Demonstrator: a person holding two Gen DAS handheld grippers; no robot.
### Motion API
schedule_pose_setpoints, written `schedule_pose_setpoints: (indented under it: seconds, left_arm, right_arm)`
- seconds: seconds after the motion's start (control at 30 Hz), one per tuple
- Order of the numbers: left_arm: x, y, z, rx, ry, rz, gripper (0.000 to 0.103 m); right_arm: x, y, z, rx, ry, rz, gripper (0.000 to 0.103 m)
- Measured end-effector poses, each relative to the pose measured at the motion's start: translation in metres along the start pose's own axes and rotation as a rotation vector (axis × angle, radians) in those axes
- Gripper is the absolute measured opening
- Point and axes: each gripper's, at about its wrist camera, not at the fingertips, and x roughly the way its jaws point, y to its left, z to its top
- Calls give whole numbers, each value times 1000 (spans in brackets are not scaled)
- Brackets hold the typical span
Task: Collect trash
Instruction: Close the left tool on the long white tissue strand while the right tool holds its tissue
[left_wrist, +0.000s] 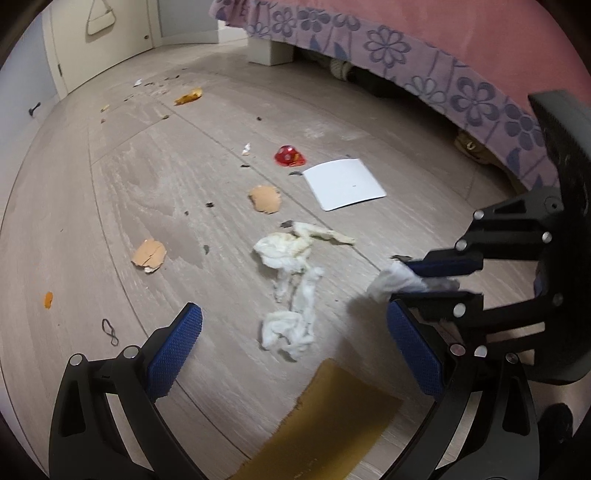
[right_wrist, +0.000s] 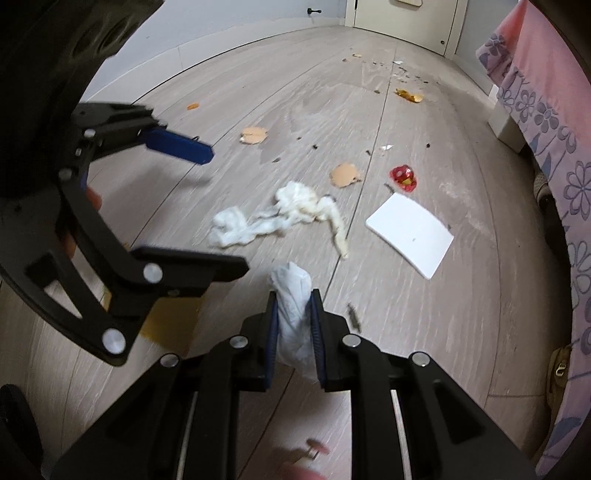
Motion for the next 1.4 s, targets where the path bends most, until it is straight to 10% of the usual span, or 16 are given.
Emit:
schedule_pose_setpoints:
  seconds: [0.8,1.4]
  left_arm:
    - [26,4,-8,-1,48,56,71]
    - [26,-4,-8,41,1,84,17]
  right_arm:
    - [6,-8,18,11,-13,-4,17]
    - [3,-3,21,2,-17,-6,17]
